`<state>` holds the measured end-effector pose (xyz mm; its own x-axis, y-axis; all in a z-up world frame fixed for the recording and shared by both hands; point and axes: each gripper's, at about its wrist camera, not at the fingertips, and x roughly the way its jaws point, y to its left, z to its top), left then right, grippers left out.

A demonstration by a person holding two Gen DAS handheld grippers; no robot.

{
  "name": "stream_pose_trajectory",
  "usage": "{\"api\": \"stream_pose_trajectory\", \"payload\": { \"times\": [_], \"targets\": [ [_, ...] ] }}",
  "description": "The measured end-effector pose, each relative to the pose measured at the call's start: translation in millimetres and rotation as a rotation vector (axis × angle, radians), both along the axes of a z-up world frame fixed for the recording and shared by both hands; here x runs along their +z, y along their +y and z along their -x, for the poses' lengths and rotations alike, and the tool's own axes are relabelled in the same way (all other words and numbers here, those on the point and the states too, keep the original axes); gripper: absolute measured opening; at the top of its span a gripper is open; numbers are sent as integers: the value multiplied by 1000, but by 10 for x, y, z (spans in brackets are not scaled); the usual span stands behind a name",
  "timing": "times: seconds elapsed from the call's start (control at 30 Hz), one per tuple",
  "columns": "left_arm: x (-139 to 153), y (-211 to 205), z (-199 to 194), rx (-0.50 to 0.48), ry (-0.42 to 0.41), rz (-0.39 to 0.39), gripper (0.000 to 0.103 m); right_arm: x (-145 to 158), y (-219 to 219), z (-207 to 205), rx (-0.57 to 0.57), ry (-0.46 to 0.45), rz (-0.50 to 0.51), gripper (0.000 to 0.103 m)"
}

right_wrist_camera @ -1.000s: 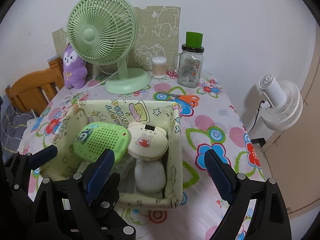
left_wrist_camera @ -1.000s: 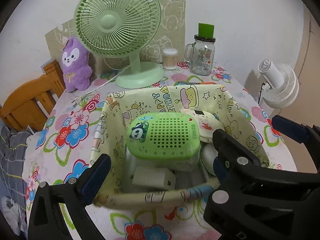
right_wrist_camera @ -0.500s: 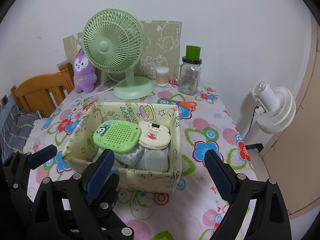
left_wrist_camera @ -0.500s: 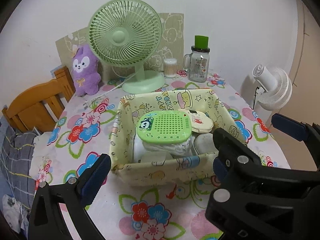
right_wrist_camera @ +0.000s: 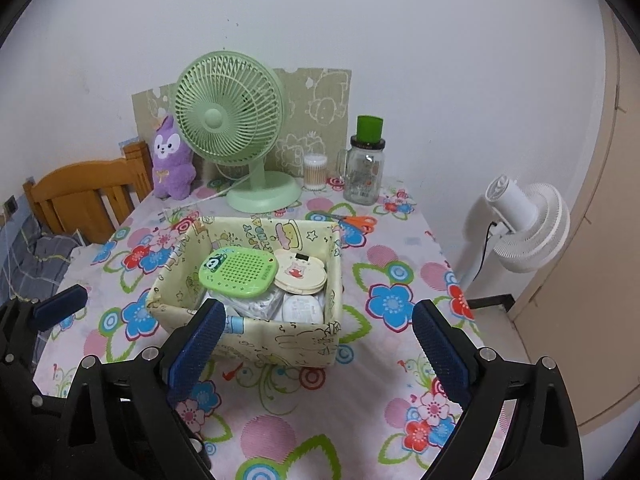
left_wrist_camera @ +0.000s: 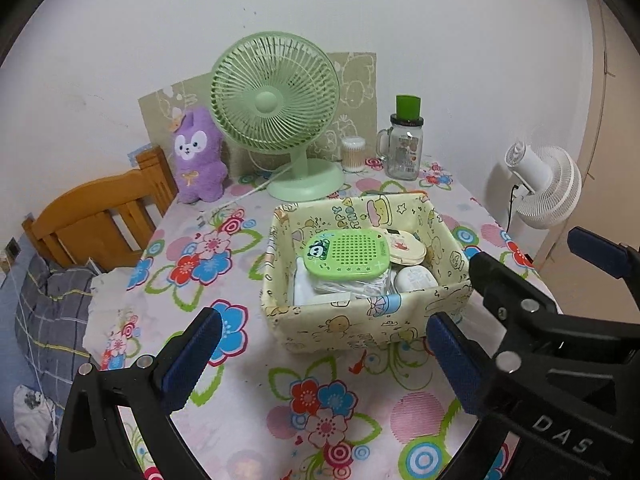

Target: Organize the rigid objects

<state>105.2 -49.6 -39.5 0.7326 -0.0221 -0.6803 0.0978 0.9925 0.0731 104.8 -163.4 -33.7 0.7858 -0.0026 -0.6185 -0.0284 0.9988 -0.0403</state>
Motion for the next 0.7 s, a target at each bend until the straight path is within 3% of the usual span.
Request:
{"api": "stream_pose_trajectory", "payload": {
  "times": [0.5,0.7],
  "targets": [
    [208,213,412,78,-57,6,103,210,-143,439,-20,-60,-6,99],
    [328,229,625,62,-99,10,103,297,-220,641,-31,-88,-21,99]
  ]
}}
